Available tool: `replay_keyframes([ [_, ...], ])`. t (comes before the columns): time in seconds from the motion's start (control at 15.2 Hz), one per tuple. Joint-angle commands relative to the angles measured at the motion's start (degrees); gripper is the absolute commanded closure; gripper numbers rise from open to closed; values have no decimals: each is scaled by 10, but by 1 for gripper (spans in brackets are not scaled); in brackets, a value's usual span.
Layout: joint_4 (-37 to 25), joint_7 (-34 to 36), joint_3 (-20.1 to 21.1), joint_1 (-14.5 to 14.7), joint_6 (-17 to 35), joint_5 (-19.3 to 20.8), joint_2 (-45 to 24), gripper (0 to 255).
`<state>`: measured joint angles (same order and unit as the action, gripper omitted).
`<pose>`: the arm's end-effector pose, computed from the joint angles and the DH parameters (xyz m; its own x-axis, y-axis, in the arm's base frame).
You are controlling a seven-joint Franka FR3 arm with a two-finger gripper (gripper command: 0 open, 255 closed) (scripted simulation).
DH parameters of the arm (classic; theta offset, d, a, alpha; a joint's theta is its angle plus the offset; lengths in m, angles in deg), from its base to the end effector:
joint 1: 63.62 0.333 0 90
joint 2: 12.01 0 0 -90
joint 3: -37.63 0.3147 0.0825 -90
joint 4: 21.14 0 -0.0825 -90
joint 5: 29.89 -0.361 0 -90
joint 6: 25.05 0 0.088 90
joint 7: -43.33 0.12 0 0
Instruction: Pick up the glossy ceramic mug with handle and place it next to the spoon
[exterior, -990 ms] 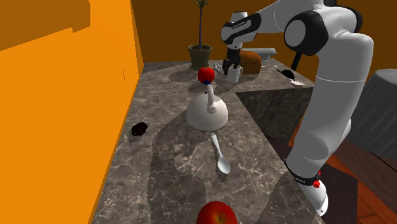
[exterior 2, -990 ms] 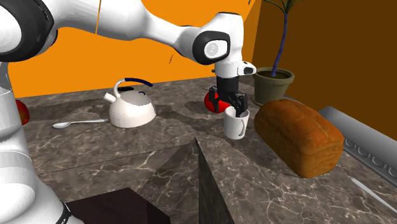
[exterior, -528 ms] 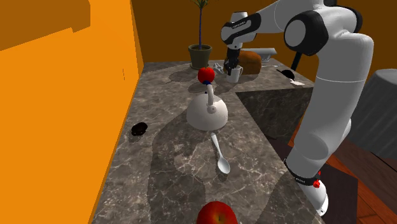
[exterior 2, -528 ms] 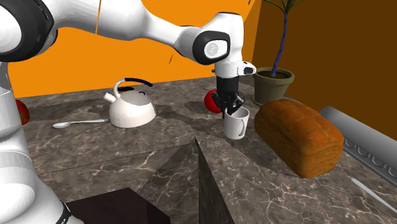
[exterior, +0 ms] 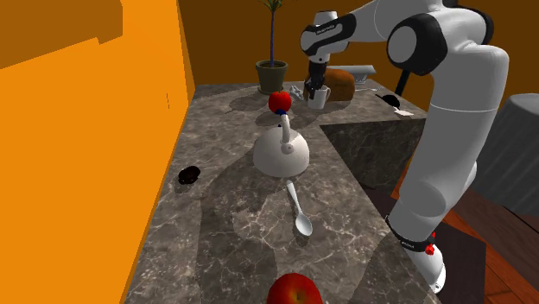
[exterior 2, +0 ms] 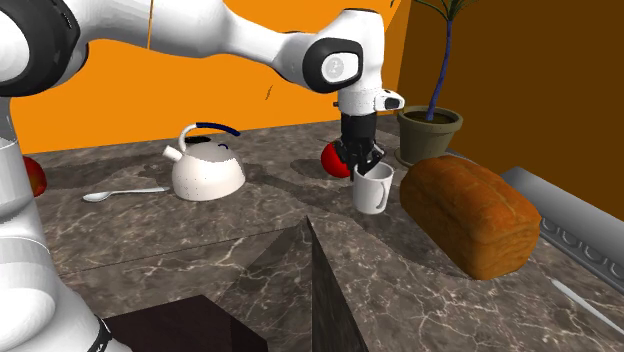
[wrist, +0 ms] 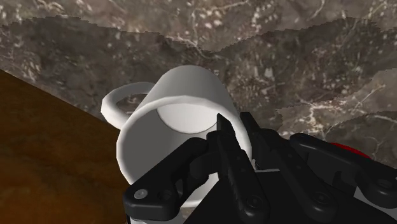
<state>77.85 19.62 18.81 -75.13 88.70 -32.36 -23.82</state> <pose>0.5298 -0.2917 0.4638 0.9915 -0.1215 0.0472 -0.1238 -0.9911 0.0487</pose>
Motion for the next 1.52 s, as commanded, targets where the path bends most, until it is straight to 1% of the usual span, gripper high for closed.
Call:
replay_keyframes([
  [0.0, -12, 1, 0, 0, -15, 1, 3, 255],
  [0.79, -99, 1, -2, -1, -106, 3, 7, 255],
  [1.45, -193, -2, -4, -7, -188, -1, -6, 255],
])
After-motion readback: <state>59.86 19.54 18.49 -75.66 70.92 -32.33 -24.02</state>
